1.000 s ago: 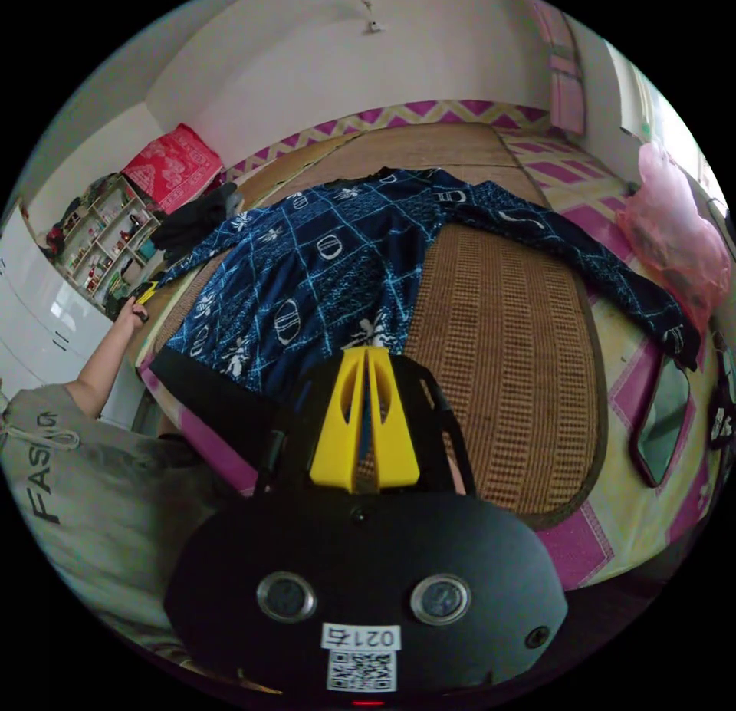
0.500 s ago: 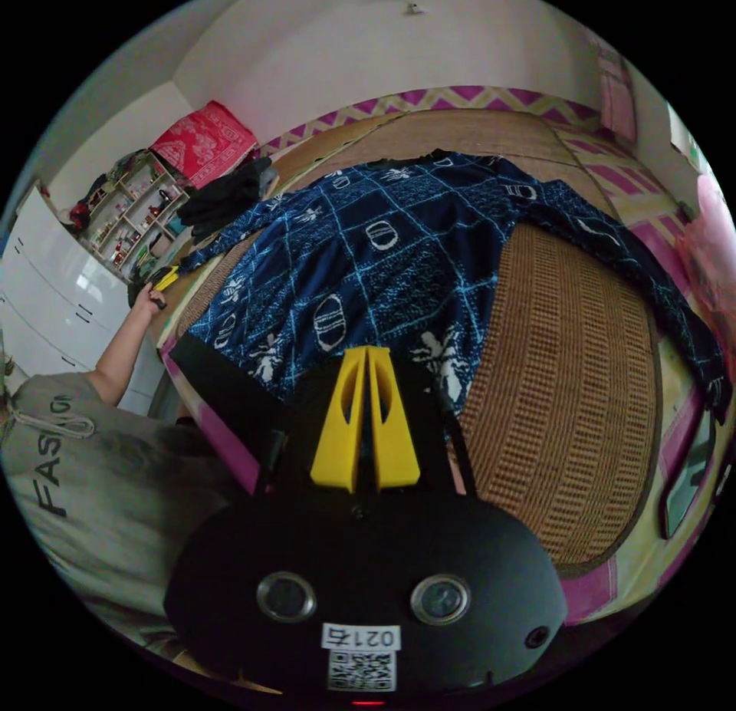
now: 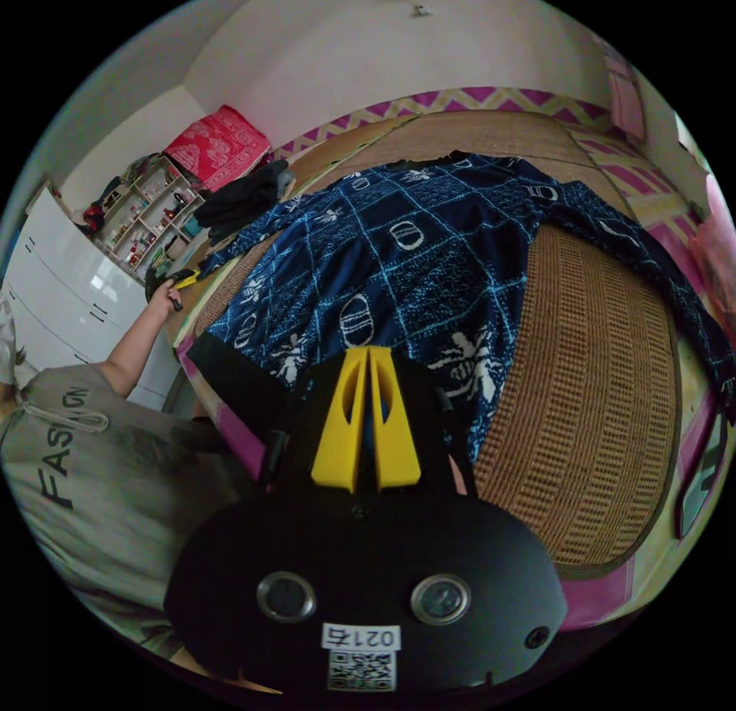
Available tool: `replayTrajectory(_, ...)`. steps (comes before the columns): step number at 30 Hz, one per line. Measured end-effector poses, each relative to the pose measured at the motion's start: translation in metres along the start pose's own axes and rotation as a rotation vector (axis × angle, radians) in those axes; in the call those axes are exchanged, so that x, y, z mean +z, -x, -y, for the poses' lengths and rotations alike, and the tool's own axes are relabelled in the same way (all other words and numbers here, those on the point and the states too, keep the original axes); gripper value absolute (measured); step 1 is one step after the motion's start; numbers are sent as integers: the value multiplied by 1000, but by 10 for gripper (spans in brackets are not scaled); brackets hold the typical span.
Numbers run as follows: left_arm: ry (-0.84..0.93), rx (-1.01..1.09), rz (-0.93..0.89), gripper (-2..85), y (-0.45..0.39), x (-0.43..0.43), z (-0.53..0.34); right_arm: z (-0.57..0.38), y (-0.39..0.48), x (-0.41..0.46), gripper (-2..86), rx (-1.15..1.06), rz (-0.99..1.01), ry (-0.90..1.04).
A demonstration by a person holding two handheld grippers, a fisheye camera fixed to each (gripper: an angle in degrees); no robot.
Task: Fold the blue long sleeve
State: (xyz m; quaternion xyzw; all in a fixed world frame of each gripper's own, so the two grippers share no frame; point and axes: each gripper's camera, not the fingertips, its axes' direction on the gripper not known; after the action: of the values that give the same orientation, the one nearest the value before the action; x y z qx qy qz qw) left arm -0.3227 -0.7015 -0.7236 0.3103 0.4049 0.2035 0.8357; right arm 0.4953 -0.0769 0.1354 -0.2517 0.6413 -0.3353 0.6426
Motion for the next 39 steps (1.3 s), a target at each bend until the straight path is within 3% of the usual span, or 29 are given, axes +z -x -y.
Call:
replayTrajectory(5,-221,45,-317,-7,12,-34,-13,-5,5,1,-6,0,-4,-13)
replayTrajectory(8,-5,-72,-304,-6,26,-3,-16,-8,3,6,-6,15,15,-15)
replayTrajectory(10,-35,-128,-401,-1,30,1,-22,-9,1,10,-6,24,29,-12)
replayTrajectory(13,-47,-121,-274,42,14,-2,-24,-11,0,17,-6,29,40,-6)
replayTrajectory(18,24,-26,-308,112,-27,16,-25,-16,4,22,-6,13,32,0)
replayTrajectory(22,78,26,-308,97,-65,39,-32,-21,0,26,-6,23,53,3)
replayTrajectory(25,139,22,-233,16,-95,59,-42,-25,-3,30,-6,32,58,5)
replayTrajectory(28,25,1,-276,-5,-119,57,-59,-30,-5,30,-6,27,54,4)
replayTrajectory(34,-115,153,-377,-9,-226,22,-69,-44,-22,21,-6,35,96,-37)
replayTrajectory(39,-156,403,-372,-10,-403,-5,-81,-60,-45,14,-6,22,168,-83)
